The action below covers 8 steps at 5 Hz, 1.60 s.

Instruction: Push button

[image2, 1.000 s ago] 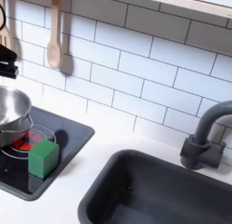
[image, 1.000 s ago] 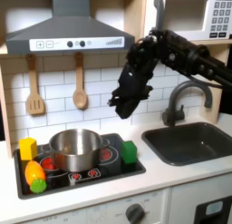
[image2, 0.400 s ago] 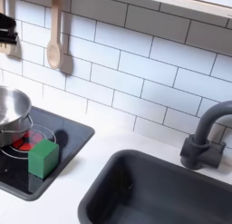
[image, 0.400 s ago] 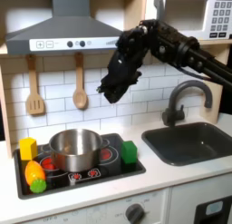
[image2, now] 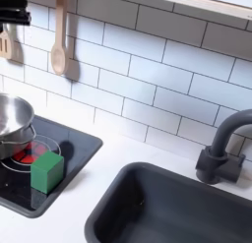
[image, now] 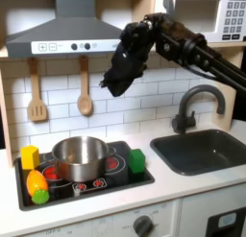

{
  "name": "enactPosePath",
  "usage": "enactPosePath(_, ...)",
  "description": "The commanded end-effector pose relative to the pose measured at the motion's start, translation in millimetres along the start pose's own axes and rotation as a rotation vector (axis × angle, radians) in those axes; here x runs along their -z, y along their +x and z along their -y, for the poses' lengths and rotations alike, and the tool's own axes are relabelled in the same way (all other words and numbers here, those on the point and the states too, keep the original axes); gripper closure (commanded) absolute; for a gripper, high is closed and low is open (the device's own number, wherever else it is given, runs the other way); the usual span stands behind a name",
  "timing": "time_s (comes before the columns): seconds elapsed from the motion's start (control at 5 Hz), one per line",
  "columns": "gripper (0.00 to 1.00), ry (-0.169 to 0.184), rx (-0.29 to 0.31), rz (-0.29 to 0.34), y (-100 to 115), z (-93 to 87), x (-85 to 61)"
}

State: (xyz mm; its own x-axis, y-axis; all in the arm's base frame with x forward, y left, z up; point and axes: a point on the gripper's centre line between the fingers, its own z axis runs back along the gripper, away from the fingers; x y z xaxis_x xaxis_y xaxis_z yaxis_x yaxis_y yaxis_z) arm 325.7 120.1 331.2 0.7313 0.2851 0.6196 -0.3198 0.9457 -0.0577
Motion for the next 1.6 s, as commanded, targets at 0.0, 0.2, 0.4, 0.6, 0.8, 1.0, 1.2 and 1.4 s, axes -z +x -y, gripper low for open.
enactPosePath(0.0, 1.0, -0.036, -0.012, 0.09, 23.3, 5.9, -7.1)
enactPosePath(0.2, 1.0, -0.04, -0.014, 0.145, 38.6, 3.0, -10.2)
enactPosePath(0.4, 1.0, -0.044, -0.007, 0.168, 50.1, -1.0, -9.8)
enactPosePath(0.6, 1.0, -0.064, 0.0, 0.233, 64.2, -3.6, -9.4)
enactPosePath(0.8, 1.0, -0.082, -0.011, 0.272, 71.5, -5.8, -9.9)
enactPosePath(1.0, 1.0, -0.087, 0.001, 0.296, 77.8, -5.2, -10.7)
enactPosePath(1.2, 1.0, -0.11, 0.001, 0.308, 82.2, -3.3, -9.2)
enactPosePath(1.4, 1.0, -0.125, 0.006, 0.316, 86.1, 2.8, -8.4)
